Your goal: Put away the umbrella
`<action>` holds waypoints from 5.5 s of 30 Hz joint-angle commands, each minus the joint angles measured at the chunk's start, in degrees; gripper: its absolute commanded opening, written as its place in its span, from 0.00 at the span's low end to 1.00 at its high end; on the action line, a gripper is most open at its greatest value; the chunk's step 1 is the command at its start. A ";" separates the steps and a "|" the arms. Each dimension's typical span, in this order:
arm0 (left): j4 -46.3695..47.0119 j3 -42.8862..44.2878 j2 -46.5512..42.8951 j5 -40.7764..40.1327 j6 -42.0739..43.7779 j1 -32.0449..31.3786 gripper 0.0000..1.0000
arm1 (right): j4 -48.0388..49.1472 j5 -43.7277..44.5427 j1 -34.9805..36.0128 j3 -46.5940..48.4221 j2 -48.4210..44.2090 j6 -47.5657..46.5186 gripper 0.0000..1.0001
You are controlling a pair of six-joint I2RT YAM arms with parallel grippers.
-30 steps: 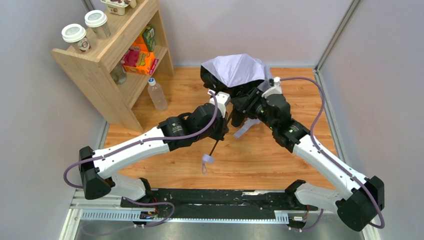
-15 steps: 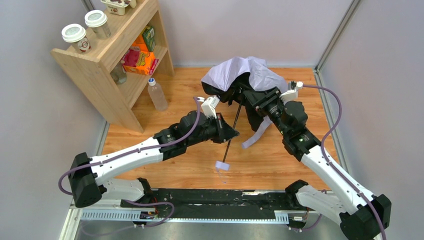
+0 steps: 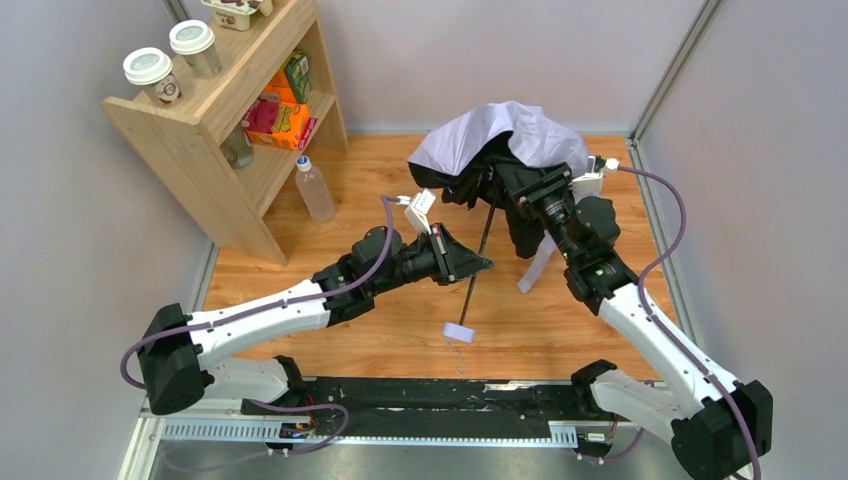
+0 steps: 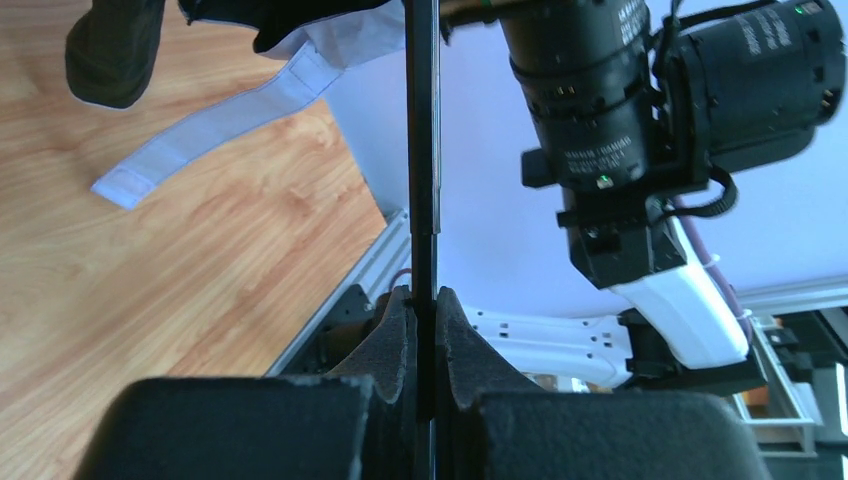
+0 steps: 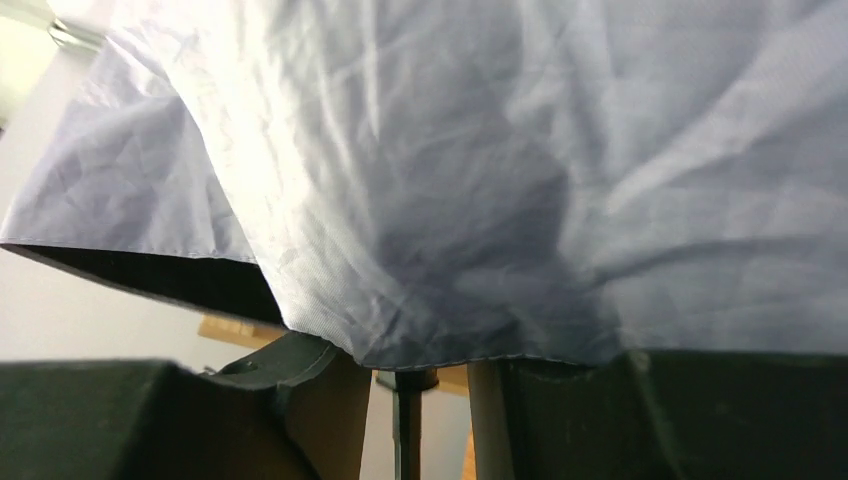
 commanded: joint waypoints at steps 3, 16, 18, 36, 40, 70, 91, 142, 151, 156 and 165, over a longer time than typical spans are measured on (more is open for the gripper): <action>15.31 -0.81 -0.50 2.77 -2.34 -0.08 0.00 | 11.83 -7.82 -5.36 0.23 4.41 6.28 0.37; 16.81 -0.20 0.38 3.21 -3.22 0.01 0.00 | 15.87 -18.82 -6.24 0.06 7.67 6.03 0.21; 16.20 -0.38 -0.06 2.95 -3.14 0.27 0.00 | 15.97 -19.44 -6.33 -0.21 7.58 5.85 0.00; -1.63 9.20 2.85 16.04 1.33 12.84 0.00 | 18.33 -16.26 7.32 -9.45 -0.25 -5.40 0.00; -8.14 7.98 -0.05 15.69 5.03 12.49 0.21 | 19.74 -15.93 4.92 -5.75 1.43 -6.80 0.00; -20.03 11.06 -0.67 9.62 17.80 13.45 0.00 | 20.45 -16.71 11.42 -14.10 -2.44 -6.98 0.00; -13.16 14.74 -2.43 4.70 12.34 13.72 0.00 | 25.73 -9.07 20.83 -20.60 0.72 -5.31 0.00; -47.14 21.39 -29.69 -3.79 37.30 16.00 0.75 | 32.71 -73.22 -11.95 0.23 6.96 -20.37 0.00; -34.36 24.24 -17.03 11.19 33.87 19.95 0.77 | 37.69 -76.92 -10.64 0.93 5.83 -12.95 0.00; -21.36 19.05 -15.88 19.54 27.90 21.71 0.77 | 33.11 -76.92 -8.53 1.37 4.42 -15.94 0.00; -1.24 13.78 -9.47 29.29 16.93 22.07 0.78 | 33.02 -77.36 -4.13 1.99 5.38 -16.82 0.00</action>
